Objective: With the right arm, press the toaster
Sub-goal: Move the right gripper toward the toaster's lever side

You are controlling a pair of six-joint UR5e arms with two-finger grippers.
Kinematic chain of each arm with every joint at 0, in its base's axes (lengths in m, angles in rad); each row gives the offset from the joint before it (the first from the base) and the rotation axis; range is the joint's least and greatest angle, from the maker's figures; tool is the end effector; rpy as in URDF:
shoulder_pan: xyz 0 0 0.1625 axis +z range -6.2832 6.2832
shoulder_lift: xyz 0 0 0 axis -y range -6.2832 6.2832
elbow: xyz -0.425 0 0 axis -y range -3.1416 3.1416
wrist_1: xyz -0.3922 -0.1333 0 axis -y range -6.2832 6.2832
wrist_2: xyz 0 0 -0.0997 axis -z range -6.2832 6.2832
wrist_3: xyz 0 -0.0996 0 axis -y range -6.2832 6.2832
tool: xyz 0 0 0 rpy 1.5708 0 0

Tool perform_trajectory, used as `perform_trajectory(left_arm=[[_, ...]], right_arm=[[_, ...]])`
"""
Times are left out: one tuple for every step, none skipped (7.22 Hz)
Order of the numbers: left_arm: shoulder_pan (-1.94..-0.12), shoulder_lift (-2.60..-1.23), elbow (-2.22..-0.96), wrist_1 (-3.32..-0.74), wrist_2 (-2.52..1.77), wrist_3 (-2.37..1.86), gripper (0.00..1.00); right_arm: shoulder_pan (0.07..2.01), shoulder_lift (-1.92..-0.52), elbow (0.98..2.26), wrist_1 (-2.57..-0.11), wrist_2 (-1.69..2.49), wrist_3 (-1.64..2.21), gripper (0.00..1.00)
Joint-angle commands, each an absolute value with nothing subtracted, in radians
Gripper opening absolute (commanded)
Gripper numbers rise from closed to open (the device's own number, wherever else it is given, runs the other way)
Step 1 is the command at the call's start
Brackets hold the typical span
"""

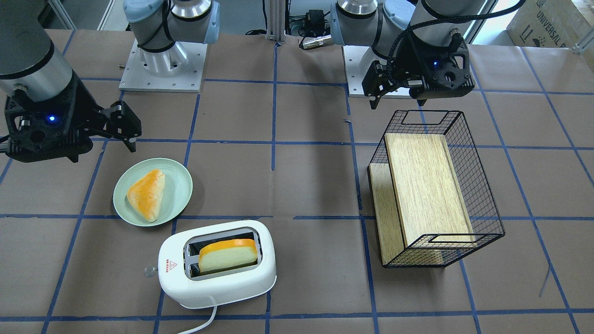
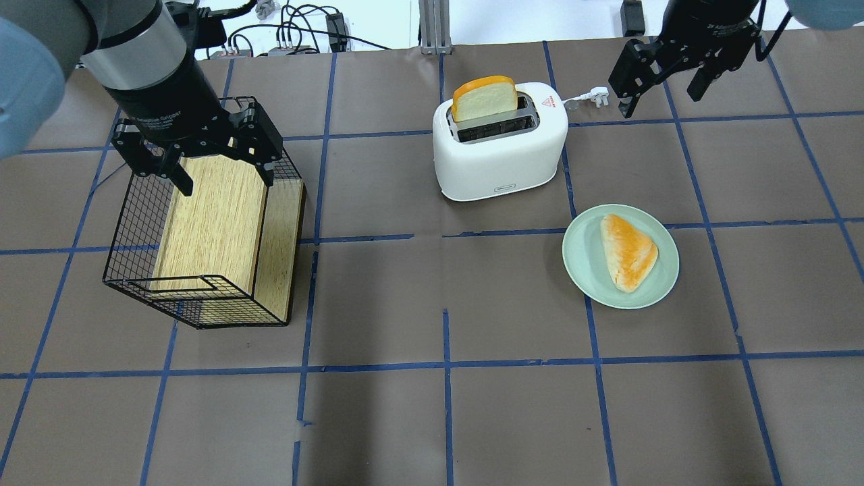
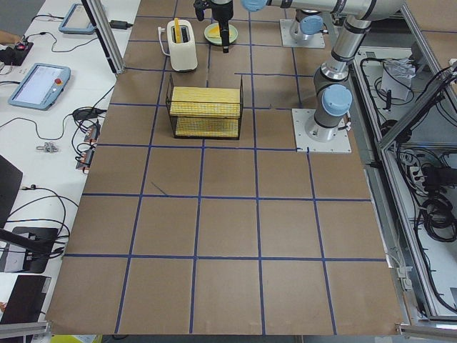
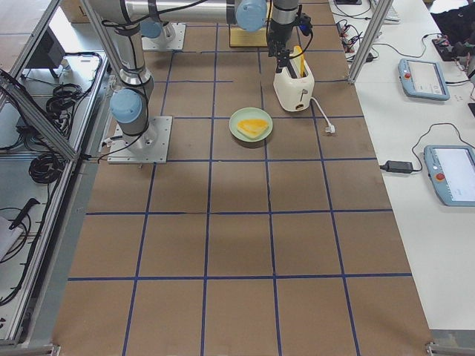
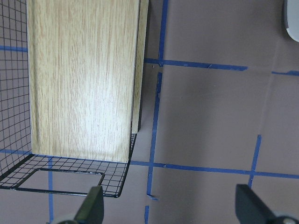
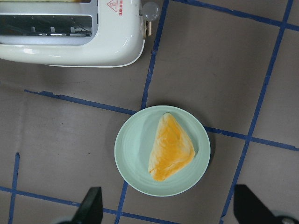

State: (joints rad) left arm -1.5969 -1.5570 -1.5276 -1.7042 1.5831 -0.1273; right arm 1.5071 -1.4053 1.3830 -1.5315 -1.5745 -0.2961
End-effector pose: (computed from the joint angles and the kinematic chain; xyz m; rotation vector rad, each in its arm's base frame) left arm -0.1445 -0.4739 0.5029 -0.1571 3.1173 0.1175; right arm 0.0970 -0.5674 0.4892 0.3642 -3.1197 -0.0273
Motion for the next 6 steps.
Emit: perform_trajectory(left_arm=[[-1.597, -1.557, -1.526, -1.703, 1.583, -0.127, 1.00], [-1.597, -1.557, -1.528, -1.704, 1.583, -0.127, 1.00], [-1.597, -1.557, -1.526, -1.704, 1.583, -0.127, 1.00], [-1.597, -1.557, -1.528, -1.703, 1.583, -0.127, 1.00], [-1.597, -1.557, -1.528, -1.704, 1.583, -0.127, 1.00], [-1.597, -1.557, -1.528, -1.703, 1.583, -0.127, 1.00]], right_arm=[[1.508, -1.410, 1.382, -1.523, -1.575, -0.296, 1.00], [1.508, -1.405, 1.382, -1.523, -1.575, -0.295, 1.00], [1.508, -1.411, 1.384, -1.517, -1.575, -0.293, 1.00], [1.509, -1.416, 1.390, -1.511, -1.575, -0.293, 1.00], [1.509, -1.437, 1.403, -1.509, -1.575, -0.296, 1.00], [1.503, -1.454, 1.417, -1.509, -1.575, -0.299, 1.00]])
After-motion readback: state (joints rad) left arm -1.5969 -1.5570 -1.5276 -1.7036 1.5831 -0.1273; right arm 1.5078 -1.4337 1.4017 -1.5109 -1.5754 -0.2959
